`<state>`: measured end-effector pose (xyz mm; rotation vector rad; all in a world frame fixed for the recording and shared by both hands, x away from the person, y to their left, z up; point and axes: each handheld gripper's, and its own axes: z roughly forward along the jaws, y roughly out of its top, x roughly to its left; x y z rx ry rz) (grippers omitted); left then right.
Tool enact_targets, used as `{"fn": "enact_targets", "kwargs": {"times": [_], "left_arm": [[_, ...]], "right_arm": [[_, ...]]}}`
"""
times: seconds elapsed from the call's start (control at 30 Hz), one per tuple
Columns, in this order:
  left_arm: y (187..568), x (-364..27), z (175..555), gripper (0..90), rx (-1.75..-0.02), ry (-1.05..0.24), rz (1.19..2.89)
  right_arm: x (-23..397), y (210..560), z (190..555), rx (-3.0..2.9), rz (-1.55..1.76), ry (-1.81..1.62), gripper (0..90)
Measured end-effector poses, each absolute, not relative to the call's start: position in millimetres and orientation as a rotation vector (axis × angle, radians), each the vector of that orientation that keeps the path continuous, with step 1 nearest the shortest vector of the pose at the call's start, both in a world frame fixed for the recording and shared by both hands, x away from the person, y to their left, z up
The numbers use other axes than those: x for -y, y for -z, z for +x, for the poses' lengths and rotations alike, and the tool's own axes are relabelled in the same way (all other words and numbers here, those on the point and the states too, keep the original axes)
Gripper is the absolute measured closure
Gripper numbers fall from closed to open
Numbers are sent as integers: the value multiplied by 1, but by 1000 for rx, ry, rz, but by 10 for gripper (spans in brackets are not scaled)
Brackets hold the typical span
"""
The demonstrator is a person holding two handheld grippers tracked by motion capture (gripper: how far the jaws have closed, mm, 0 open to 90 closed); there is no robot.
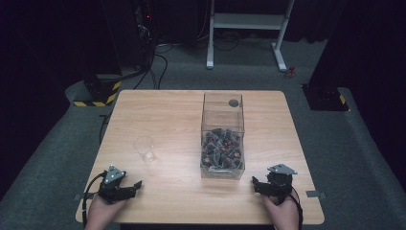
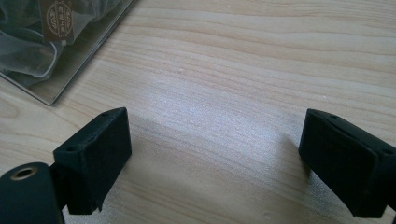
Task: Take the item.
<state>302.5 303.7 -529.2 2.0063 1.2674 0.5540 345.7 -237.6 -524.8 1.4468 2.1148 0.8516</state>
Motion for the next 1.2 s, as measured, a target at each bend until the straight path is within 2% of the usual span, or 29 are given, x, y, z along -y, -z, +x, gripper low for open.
{"fn": "enact_targets", "kwargs": {"times": [0.63,1.2], "left_arm": [[528,-303,303,220,-1269,-560,2017],[520,-306,298,255,-1251,-532,1961]], "right_arm": [[239,525,346,-2132,1435,-856,91],[239,525,345,-2130,1438,-858,90]]}}
